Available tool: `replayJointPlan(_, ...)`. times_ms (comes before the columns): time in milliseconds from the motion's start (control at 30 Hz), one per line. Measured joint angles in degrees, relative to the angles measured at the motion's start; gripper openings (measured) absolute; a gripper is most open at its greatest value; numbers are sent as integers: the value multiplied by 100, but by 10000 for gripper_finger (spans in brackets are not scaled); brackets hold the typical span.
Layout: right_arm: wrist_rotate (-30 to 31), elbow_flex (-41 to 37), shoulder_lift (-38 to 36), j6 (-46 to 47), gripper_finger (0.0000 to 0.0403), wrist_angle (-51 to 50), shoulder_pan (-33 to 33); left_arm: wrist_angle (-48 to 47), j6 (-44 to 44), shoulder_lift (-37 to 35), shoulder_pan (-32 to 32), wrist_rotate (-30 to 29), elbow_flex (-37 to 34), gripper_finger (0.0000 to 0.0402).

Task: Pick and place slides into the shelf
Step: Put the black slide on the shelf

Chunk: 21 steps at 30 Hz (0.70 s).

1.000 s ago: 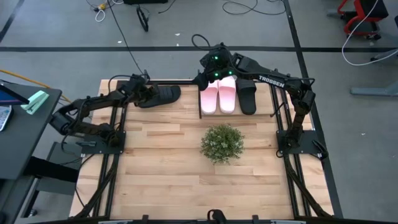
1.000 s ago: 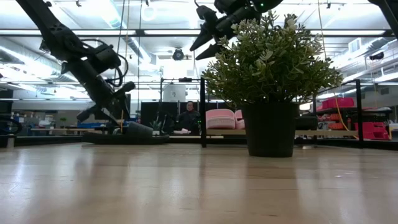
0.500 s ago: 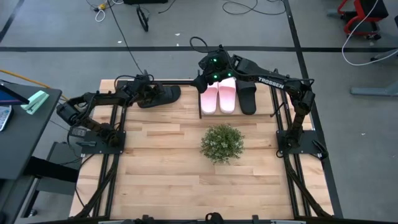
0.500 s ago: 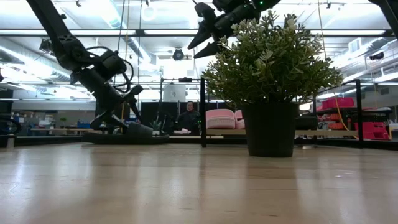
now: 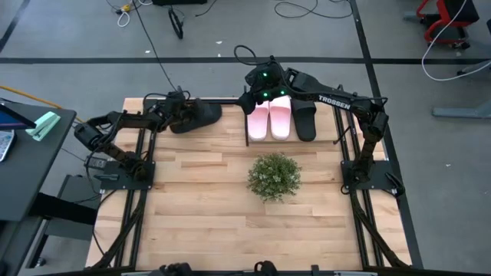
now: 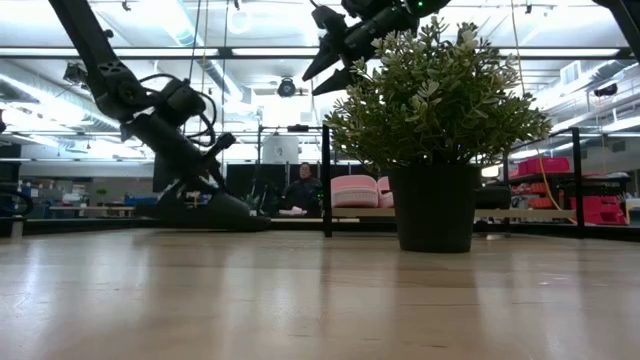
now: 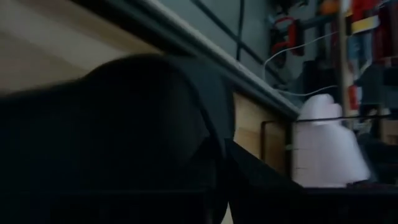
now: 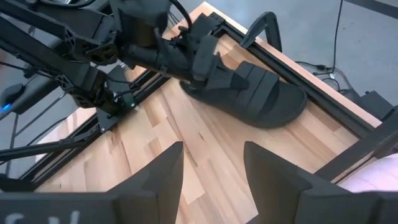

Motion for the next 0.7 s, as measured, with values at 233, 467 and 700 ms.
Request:
replayJointPlan(233, 351, 0, 0, 159, 174, 4, -28, 1689, -550, -101, -145, -541, 5, 13)
replayJointPlan(467, 425, 0, 0, 438, 174, 243, -155, 3460, -329, -401, -388, -1426, 126, 13)
replayJointPlan(700, 430, 0, 0, 143, 174, 1639, -263, 3446, 225, -786, -855, -2158, 471, 13)
